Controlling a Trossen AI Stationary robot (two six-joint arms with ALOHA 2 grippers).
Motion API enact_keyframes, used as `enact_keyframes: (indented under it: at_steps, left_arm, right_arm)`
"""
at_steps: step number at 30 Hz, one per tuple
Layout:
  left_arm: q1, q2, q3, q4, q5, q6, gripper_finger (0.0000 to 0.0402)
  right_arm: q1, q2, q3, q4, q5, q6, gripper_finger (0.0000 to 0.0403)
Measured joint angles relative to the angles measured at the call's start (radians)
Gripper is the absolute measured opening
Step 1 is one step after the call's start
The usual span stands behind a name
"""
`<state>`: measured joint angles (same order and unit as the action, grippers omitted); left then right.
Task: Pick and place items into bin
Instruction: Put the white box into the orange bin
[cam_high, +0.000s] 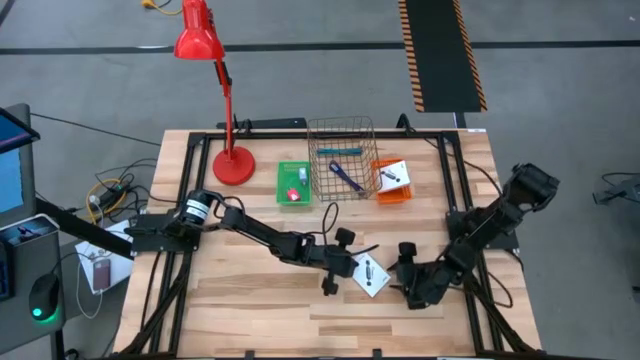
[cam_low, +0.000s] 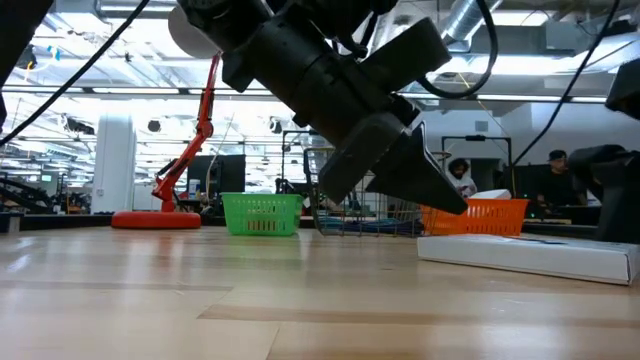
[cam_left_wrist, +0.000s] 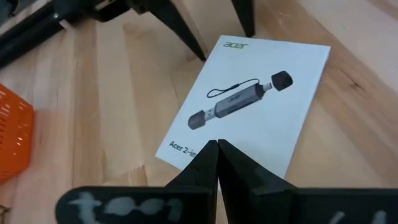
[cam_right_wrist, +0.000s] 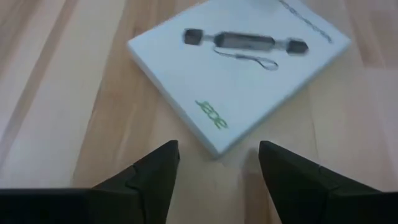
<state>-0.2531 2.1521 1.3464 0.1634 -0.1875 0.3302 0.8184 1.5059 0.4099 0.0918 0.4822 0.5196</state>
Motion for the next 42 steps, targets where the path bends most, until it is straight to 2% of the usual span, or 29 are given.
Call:
enact_keyframes:
  at_steps: [9,19,25,42]
  left_arm:
    - [0.005,0.000,0.000,-0.012,0.046,-0.071,0.0000]
    - [0.026,0.033,-0.007,-0.005,0.067,-0.134,0.0000]
    - [0.042,0.051,-0.003,0.004,0.130,-0.178,0.0000]
    - [0.043,0.055,-0.008,-0.026,0.130,-0.221,0.0000]
  right_arm:
    - [-0.014,0.048,0.098,-0.135,0.013,-0.022,0.0217]
    - [-0.015,0.051,0.100,-0.137,0.014,-0.021,0.0217]
    - [-0.025,0.051,0.099,-0.129,0.011,-0.022,0.0216]
    - [-0.027,0.051,0.098,-0.125,0.012,-0.023,0.0218]
